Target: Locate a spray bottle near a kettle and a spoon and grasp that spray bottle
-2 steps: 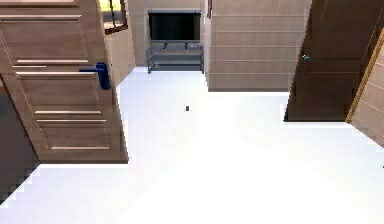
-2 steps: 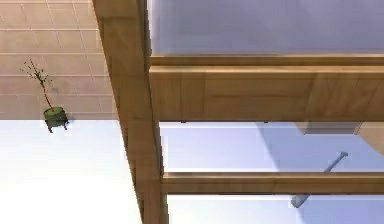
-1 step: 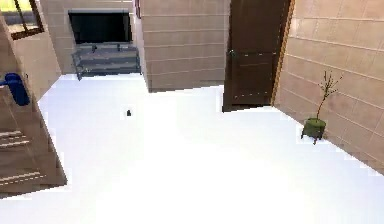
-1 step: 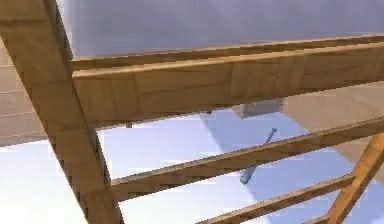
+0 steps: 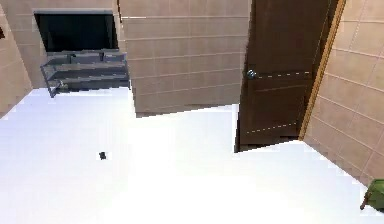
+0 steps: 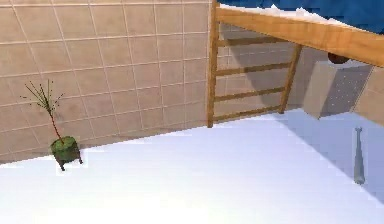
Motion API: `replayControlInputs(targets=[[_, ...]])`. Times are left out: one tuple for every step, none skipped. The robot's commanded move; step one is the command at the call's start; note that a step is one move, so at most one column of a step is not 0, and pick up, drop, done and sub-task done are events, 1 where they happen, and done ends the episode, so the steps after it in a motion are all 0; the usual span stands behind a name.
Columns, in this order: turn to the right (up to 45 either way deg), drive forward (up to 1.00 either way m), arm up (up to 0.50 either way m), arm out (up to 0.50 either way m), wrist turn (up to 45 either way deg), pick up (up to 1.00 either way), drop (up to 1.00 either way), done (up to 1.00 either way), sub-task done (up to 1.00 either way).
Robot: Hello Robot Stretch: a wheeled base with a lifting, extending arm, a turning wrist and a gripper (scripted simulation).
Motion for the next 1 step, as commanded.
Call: replayControlInputs(targets=[[3.0,0.00,0.00,0.00,0.0,0.00,0.00,0.00,0.00]])
